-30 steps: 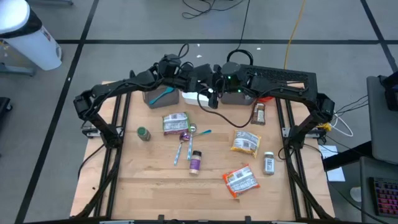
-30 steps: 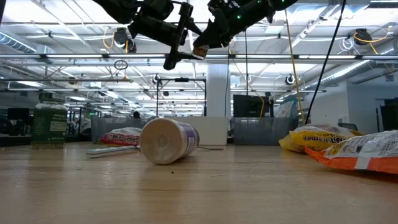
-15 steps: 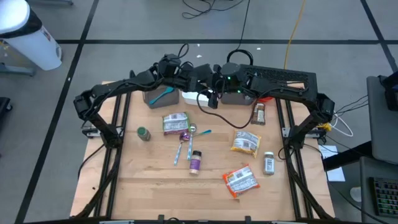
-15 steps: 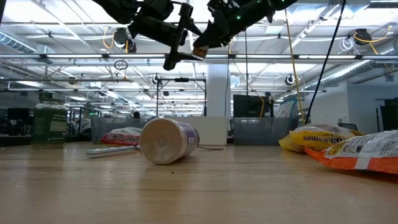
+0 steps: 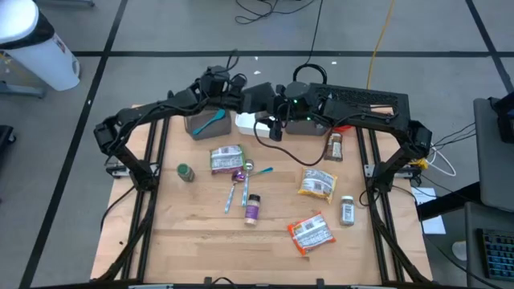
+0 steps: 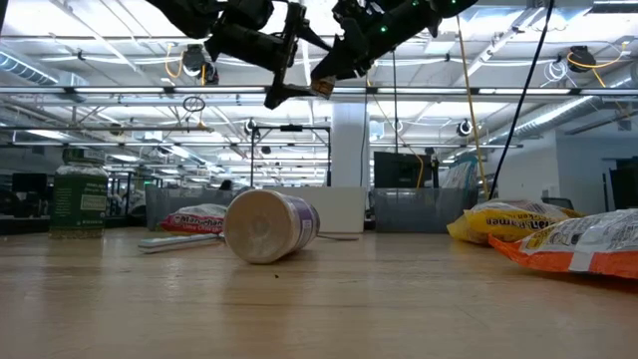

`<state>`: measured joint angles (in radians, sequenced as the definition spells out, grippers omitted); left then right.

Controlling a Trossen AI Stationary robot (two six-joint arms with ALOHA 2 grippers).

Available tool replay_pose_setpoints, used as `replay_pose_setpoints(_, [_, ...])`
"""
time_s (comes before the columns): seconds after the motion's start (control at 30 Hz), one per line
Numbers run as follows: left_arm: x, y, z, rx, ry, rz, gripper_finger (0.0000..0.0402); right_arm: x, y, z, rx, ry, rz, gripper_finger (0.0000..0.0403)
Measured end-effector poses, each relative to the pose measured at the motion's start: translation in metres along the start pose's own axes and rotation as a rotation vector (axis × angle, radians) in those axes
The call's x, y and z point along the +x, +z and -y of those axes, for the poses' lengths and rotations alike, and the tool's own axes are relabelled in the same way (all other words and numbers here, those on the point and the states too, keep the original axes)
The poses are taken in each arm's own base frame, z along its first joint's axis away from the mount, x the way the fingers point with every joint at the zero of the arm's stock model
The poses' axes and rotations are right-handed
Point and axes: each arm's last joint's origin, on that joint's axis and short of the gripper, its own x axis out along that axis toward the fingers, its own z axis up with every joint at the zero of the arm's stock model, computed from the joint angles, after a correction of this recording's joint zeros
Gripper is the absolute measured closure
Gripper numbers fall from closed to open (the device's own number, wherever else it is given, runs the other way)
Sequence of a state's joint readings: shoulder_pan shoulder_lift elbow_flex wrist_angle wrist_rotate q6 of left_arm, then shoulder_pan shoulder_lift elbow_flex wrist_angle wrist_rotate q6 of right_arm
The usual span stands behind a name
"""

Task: Pick & Place Food Item
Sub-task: Put the brown seasoning bottle into the white bin

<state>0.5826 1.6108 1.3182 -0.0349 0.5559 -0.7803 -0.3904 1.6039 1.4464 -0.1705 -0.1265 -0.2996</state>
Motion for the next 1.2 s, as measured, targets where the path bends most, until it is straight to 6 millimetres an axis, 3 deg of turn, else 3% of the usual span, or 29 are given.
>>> replay_pose_setpoints(0.23, [-0.017, 0.015, -0.014, -0.017, -0.095, -0.063, 0.0032, -0.004, -0.004, 0.008, 0.024, -0.036, -0.033, 0.0221])
replay_pose_setpoints(0.4, [-0.04, 0.031, -0.025, -0.012, -0.132, -0.059, 0.0051, -0.016, -0.005, 0.024, 0.078, -0.046, -0.145, 0.0221])
replay_pose_setpoints(0.53, [-0.065, 0.043, -0.021, 0.061, -0.126, 0.017, 0.0064, -0.028, 0.002, 0.042, 0.113, -0.083, -0.151, 0.0221])
replay_pose_setpoints(0.73, [-0.1, 0.054, -0.003, 0.211, -0.139, 0.131, 0.007, -0.035, -0.001, 0.067, 0.222, -0.065, -0.112, 0.0222])
replay_pose_setpoints(0.9, [-0.113, 0.054, 0.012, 0.26, -0.146, 0.178, 0.0067, -0.014, -0.016, 0.076, 0.283, -0.042, -0.128, 0.0222])
replay_pose_setpoints(1.2, [-0.108, 0.049, 0.022, 0.281, -0.182, 0.166, 0.0074, 0.032, -0.045, 0.079, 0.354, 0.005, -0.162, 0.0222])
